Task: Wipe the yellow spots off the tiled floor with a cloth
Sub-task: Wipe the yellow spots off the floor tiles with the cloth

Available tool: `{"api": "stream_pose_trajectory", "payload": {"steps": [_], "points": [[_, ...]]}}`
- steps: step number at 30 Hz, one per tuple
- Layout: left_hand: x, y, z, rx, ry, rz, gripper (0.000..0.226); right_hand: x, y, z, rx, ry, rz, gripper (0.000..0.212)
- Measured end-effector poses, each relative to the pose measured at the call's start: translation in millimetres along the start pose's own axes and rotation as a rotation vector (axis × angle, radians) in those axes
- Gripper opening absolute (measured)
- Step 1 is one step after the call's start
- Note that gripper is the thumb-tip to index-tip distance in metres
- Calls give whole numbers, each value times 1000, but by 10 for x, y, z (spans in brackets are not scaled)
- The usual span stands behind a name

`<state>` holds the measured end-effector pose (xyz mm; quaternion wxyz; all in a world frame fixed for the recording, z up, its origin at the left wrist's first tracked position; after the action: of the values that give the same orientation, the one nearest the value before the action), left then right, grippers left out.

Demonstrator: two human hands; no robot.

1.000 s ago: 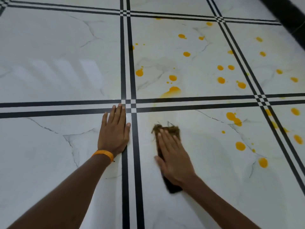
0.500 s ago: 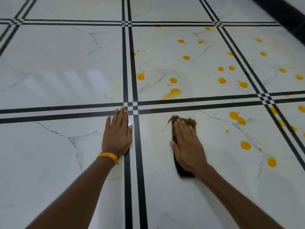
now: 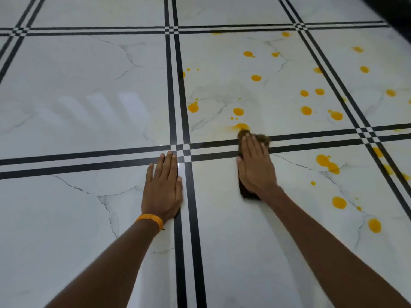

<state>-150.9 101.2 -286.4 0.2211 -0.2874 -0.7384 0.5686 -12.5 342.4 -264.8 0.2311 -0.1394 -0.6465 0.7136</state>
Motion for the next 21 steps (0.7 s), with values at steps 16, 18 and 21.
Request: {"api": "stream_pose_trajectory", "payload": {"steps": [16, 18, 21], "points": [[-1, -1, 3, 21, 22, -10, 65, -126, -21, -29, 38, 138, 1, 68], [14, -10, 6, 14, 30, -6, 65, -423, 38, 386, 45, -36, 49, 67], [-1, -19, -5, 15, 46, -8, 67, -1363, -62, 243, 55, -207, 121, 65]]}}
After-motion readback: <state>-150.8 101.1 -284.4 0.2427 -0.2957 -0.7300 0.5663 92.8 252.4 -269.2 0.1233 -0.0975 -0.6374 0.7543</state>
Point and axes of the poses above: each hand's wrist, its own x-axis towards the middle knuckle, its own y-axis out of the palm, z = x × y, the point moved 3 cm from there along x, towards the middle knuckle, and after that the axes turned 6 degrees about -y, right-handed, at the moved point
